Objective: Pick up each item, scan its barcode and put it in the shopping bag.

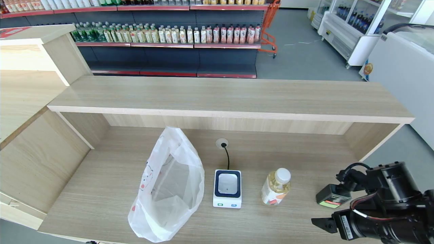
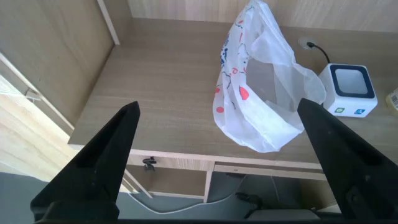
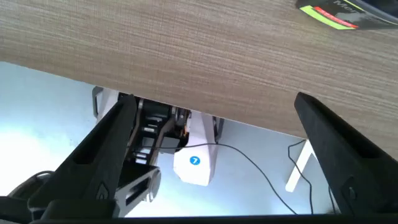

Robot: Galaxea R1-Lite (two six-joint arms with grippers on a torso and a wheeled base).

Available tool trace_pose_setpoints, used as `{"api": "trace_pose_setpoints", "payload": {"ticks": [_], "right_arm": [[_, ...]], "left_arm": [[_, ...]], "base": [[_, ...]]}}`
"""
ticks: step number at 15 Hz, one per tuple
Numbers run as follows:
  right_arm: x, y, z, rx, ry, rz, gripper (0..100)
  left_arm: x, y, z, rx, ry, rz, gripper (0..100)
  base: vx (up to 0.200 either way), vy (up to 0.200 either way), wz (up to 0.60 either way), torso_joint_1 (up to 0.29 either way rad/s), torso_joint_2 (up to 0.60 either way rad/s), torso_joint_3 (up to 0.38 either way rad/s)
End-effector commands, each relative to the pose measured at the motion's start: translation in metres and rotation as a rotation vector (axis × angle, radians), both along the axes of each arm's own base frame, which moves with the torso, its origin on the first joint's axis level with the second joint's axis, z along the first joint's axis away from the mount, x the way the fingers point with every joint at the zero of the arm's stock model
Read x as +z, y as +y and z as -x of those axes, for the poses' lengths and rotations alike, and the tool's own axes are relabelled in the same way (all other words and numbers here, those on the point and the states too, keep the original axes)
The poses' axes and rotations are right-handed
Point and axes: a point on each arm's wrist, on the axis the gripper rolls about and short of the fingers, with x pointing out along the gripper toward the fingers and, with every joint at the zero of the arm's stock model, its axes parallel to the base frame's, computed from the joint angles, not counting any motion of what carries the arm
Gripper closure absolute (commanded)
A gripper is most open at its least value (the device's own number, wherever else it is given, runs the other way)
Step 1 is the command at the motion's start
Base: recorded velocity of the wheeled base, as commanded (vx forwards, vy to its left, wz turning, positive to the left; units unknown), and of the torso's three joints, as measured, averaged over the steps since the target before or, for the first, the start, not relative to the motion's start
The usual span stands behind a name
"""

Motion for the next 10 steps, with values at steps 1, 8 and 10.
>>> {"api": "trace_pose_setpoints", "payload": {"ticks": [1,8,10], "right_arm": [[-0.034,0.026,-0.011,0.029,0.09,-0.012,0],[-0.069,0.07,-0.052,-0.019,-0.137,0.043,0],[-0.07,0.085,-0.067,-0.019,-0.21,0.014,0]], "left_arm": [[0.0,0.0,0.0,-0.001,-0.001,0.0,0],[0.0,0.0,0.0,-0.001,-0.001,0.0,0],[0.0,0.0,0.0,-0.001,-0.001,0.0,0]], "base": [[0.0,0.0,0.0,0.0,0.0,0.0],[0.0,0.0,0.0,0.0,0.0,0.0],[0.0,0.0,0.0,0.0,0.0,0.0]]}}
